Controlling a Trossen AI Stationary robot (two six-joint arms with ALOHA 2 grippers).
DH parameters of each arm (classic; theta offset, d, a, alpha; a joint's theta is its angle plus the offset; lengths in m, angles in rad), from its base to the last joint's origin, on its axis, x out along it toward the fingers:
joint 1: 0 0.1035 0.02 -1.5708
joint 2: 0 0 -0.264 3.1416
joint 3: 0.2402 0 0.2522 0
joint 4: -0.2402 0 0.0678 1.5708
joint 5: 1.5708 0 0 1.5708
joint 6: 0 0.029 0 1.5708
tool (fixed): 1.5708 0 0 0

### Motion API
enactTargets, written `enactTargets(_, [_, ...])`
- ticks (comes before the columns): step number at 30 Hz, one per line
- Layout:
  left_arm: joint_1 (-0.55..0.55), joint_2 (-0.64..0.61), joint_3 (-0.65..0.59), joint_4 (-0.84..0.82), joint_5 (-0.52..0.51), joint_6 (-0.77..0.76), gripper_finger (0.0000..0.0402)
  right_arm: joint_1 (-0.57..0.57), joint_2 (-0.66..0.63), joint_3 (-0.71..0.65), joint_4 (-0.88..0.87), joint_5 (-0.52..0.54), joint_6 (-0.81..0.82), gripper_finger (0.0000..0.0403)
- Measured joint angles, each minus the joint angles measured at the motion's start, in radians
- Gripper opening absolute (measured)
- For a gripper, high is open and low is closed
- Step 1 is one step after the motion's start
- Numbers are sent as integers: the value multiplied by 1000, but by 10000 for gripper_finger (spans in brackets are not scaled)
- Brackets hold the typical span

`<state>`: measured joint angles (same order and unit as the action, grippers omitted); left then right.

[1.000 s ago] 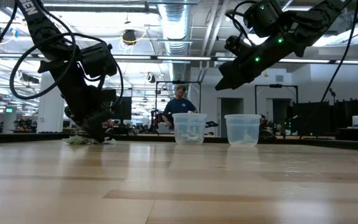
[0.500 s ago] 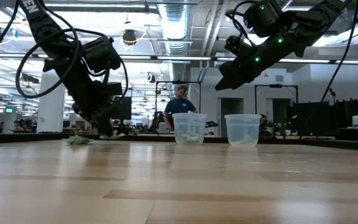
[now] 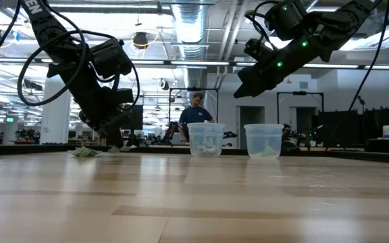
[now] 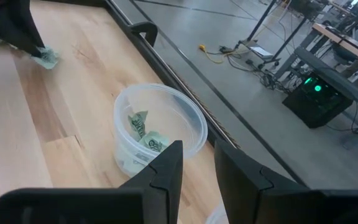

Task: Pick and place Stevia / Truvia into bins
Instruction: Put the stevia packet into the right transparent container

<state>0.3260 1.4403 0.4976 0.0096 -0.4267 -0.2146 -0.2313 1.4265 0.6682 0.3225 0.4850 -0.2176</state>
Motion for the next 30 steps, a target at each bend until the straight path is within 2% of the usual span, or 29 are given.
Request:
enactTargets(5, [0, 0, 0, -5, -1, -2, 75, 0, 0, 0, 0, 0, 0, 87])
enactTargets(9, [0, 0, 1, -7, -1, -7, 82, 0, 0, 0, 0, -2, 0, 87])
enactTargets(12, [0, 0, 1, -25, -2, -11, 65, 0, 0, 0, 0, -13, 0, 87])
enactTargets(18, [0, 0, 1, -46, -2, -14, 6, 0, 0, 0, 0, -15, 0, 87])
enactTargets(30, [0, 0, 1, -19, -4, -13, 4, 0, 0, 0, 0, -15, 0, 87])
